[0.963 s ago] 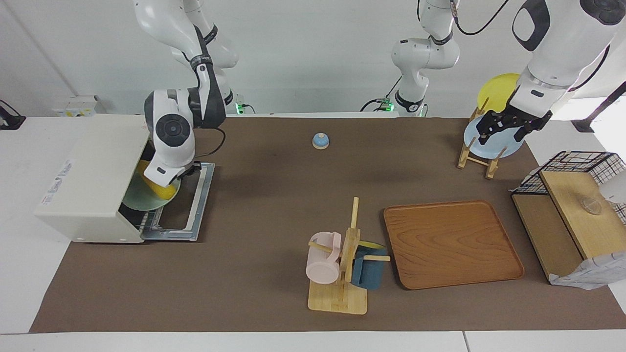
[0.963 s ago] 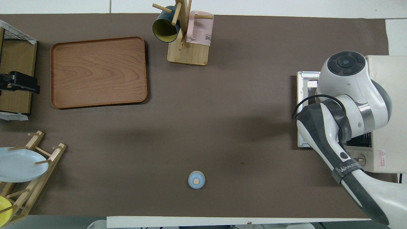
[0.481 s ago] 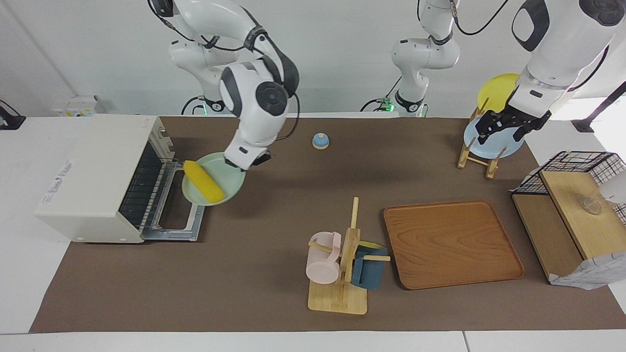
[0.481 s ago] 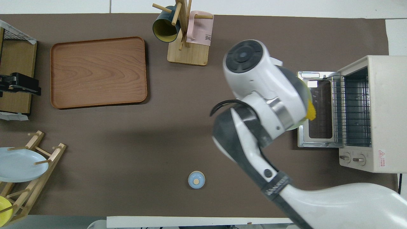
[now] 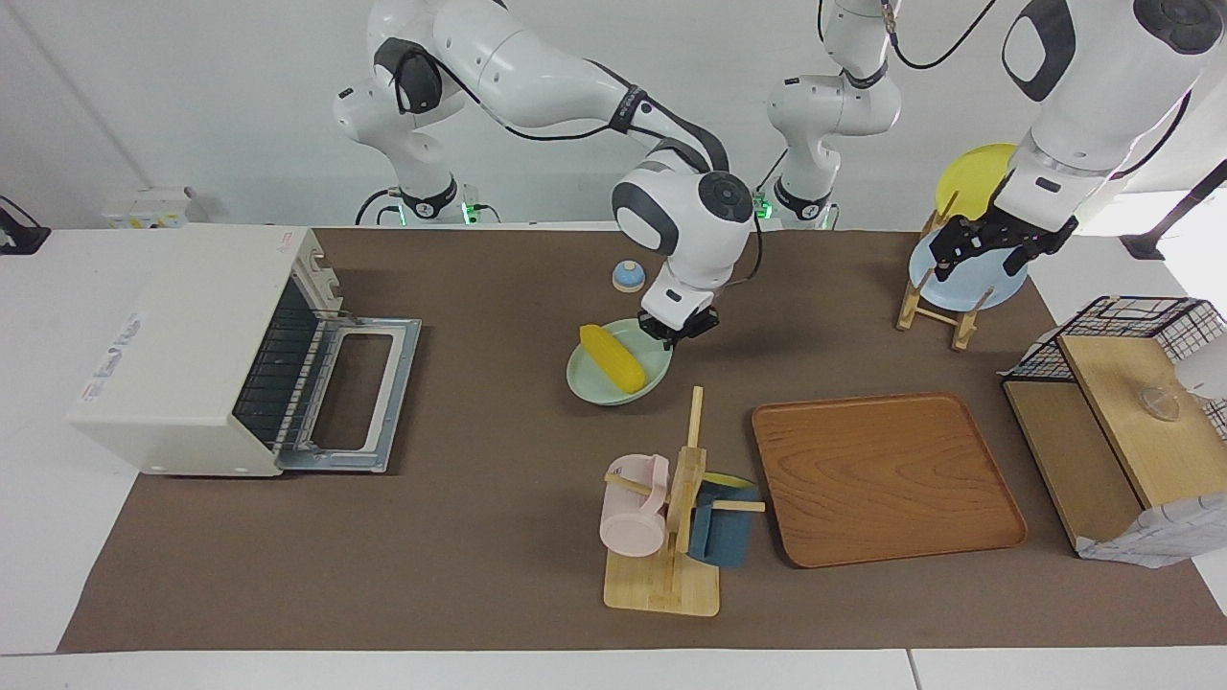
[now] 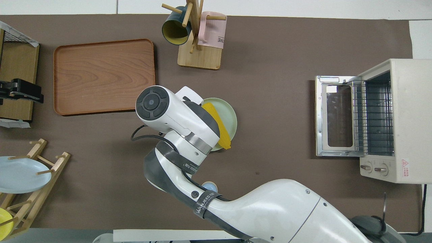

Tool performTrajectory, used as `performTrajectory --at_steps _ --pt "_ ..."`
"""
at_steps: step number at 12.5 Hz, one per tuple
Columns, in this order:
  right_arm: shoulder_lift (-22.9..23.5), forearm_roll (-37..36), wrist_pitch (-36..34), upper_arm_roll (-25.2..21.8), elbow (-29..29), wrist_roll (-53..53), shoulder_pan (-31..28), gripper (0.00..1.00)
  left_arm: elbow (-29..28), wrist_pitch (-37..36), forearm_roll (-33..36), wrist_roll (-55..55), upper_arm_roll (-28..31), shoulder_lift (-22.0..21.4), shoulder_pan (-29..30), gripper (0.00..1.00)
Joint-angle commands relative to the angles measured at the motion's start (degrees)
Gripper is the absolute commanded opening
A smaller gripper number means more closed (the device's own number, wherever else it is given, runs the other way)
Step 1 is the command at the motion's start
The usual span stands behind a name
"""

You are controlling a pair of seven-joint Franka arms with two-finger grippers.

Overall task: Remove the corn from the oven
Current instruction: 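Pull the plate with corn out and set it mid-table with the right gripper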

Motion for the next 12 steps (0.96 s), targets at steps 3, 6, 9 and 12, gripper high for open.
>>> performTrajectory --at_steps 3,6,9,12 --pt "1.01 1.26 4.36 -0.02 2.3 7.13 -1.48 0.99 -1.76 0.79 -0.51 -0.26 0.07 -1.25 -0.28 1.0" --pt "-6.52 1.17 1.48 -0.29 1.43 5.91 -9.36 0.99 -11.83 11.65 -0.59 -9.1 -0.89 -4.92 -0.98 1.0" --pt "-15.58 1.34 -8.18 -0.29 -3.39 -8.47 -18.94 0.99 -19.16 18.72 -0.68 -23.09 -1.42 -3.81 -10.36 1.0" --pt "-21.56 1.34 -16.1 -0.29 -4.21 -20.69 -29.22 0.99 -20.23 28.64 -0.95 -45.83 -1.42 6.01 -20.3 1.0"
